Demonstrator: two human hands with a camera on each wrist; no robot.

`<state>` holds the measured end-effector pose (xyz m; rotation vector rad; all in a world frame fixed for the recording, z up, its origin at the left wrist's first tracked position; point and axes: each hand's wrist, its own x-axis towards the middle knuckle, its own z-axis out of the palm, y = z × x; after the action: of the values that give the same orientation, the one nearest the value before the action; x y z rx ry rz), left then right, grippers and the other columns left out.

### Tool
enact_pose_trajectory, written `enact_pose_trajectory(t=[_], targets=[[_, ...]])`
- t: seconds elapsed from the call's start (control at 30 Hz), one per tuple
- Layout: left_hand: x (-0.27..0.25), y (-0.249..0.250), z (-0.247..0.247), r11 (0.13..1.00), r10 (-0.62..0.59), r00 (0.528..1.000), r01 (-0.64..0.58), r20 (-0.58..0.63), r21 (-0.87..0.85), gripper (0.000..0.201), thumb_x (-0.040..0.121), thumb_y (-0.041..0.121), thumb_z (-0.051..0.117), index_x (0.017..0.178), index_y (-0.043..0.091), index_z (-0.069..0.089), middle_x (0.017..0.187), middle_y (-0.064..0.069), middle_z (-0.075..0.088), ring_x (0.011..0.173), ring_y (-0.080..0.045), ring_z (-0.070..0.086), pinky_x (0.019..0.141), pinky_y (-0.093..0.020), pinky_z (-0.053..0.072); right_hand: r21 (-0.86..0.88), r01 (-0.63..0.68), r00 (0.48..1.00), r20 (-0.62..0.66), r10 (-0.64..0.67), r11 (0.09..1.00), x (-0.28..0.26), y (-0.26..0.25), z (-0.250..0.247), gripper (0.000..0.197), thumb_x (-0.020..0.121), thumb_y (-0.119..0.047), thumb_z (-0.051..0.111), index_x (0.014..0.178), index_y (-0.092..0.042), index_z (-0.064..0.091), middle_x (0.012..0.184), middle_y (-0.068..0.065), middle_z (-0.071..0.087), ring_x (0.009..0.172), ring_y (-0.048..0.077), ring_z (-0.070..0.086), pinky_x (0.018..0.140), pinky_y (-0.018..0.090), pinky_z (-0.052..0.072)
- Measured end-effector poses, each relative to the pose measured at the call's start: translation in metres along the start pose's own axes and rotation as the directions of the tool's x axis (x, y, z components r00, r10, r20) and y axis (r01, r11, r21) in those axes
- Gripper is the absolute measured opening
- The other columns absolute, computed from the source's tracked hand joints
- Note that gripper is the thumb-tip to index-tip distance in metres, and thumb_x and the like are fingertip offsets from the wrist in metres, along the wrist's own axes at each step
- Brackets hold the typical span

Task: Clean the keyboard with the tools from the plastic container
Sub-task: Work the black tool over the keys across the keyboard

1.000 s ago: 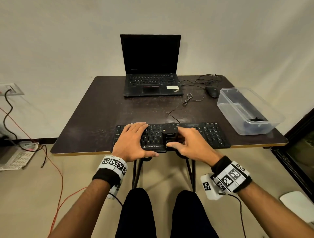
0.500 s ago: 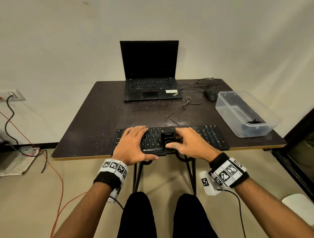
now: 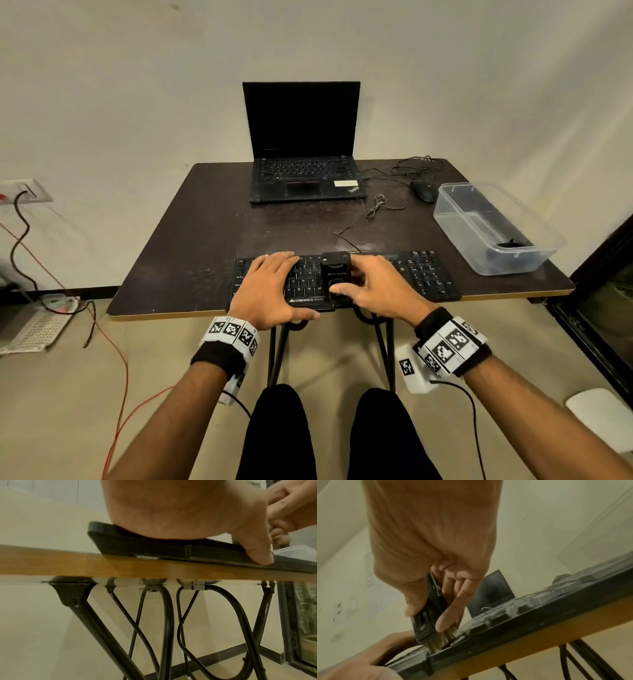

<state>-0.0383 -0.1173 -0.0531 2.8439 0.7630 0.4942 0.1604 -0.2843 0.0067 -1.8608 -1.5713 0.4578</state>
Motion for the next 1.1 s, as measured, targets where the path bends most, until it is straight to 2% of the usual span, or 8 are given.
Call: enact_pose_trajectory(t=[0.1,0.23,0.37,0.5,0.63,0.8,0.93,1.1], targets=[[0.0,0.001,-0.001,1.0,0.002,1.0,-0.002,-0.006,0.002,0.127,0.058,0.099,0.059,0.154,0.018,0.043,0.16,0.002,0.042,0.148,-0.015,0.034,0.129,-0.04,0.014,0.026,0.026,0.997,0.075,-0.028,0.999,-0.002,-0.005,0.007,0.035,0.091,-0.03,0.08,0.124,-0.024,0.072,0.113,-0.011,0.079,0.102,0.001,0.073,0.093,0.033,0.061],[-0.001,0.002,-0.002,1.0,0.002,1.0,-0.002,-0.003,-0.003,0.128,0.057,0.1,0.057,0.154,0.017,0.043,0.16,0.002,0.042,0.148,-0.016,0.035,0.129,-0.04,0.014,0.007,-0.002,0.997,-0.081,0.003,1.0,0.005,-0.005,0.008,0.038,0.092,-0.03,0.079,0.128,-0.025,0.071,0.115,-0.01,0.078,0.104,0.006,0.072,0.096,0.036,0.059],[-0.001,0.001,-0.001,1.0,0.006,1.0,-0.006,-0.017,-0.008,0.127,0.058,0.099,0.058,0.153,0.017,0.044,0.158,0.002,0.044,0.147,-0.015,0.036,0.128,-0.039,0.014,-0.001,0.027,0.999,0.032,-0.027,1.0,0.006,-0.009,0.013,0.039,0.088,-0.036,0.079,0.125,-0.026,0.073,0.111,-0.012,0.079,0.101,0.003,0.074,0.091,0.037,0.062],[0.0,0.003,-0.002,1.0,0.001,1.0,-0.001,-0.003,-0.017,0.129,0.056,0.1,0.056,0.154,0.016,0.044,0.16,0.002,0.042,0.148,-0.015,0.034,0.129,-0.04,0.014,0.009,0.009,0.994,-0.113,-0.008,1.0,0.007,-0.006,0.015,0.043,0.087,-0.036,0.077,0.129,-0.029,0.071,0.114,-0.01,0.079,0.104,0.007,0.074,0.095,0.04,0.06],[0.0,0.002,-0.001,1.0,0.006,1.0,-0.007,-0.024,-0.025,0.127,0.056,0.099,0.058,0.152,0.016,0.046,0.158,0.001,0.044,0.146,-0.015,0.037,0.128,-0.039,0.015,-0.005,0.042,0.999,-0.03,-0.042,0.999,0.002,-0.01,0.019,0.037,0.089,-0.032,0.08,0.124,-0.024,0.073,0.115,-0.01,0.079,0.104,0.005,0.073,0.093,0.037,0.06],[-0.001,0.002,-0.002,1.0,0.013,1.0,-0.013,-0.015,-0.019,0.127,0.058,0.1,0.056,0.153,0.016,0.045,0.158,0.002,0.043,0.146,-0.015,0.036,0.128,-0.038,0.013,0.017,0.009,0.99,-0.139,-0.006,1.0,0.002,-0.007,0.017,0.041,0.089,-0.035,0.078,0.129,-0.029,0.071,0.114,-0.011,0.079,0.103,0.006,0.074,0.095,0.04,0.061],[0.0,0.001,-0.001,1.0,0.008,1.0,-0.008,-0.011,-0.011,0.128,0.057,0.1,0.057,0.153,0.016,0.044,0.159,0.002,0.043,0.148,-0.015,0.035,0.128,-0.04,0.015,-0.021,0.047,0.998,-0.047,-0.048,0.999,-0.003,-0.014,0.024,0.036,0.09,-0.033,0.08,0.125,-0.025,0.072,0.114,-0.01,0.079,0.103,0.007,0.074,0.093,0.038,0.061],[-0.004,-0.005,-0.007,0.999,0.035,0.999,-0.035,0.029,0.008,0.13,0.059,0.098,0.057,0.158,0.018,0.037,0.165,0.003,0.035,0.154,-0.014,0.027,0.13,-0.044,0.005,0.013,0.0,0.992,-0.126,0.002,1.0,0.001,-0.01,0.018,0.041,0.09,-0.034,0.079,0.13,-0.027,0.071,0.117,-0.01,0.079,0.105,0.007,0.073,0.096,0.039,0.061]])
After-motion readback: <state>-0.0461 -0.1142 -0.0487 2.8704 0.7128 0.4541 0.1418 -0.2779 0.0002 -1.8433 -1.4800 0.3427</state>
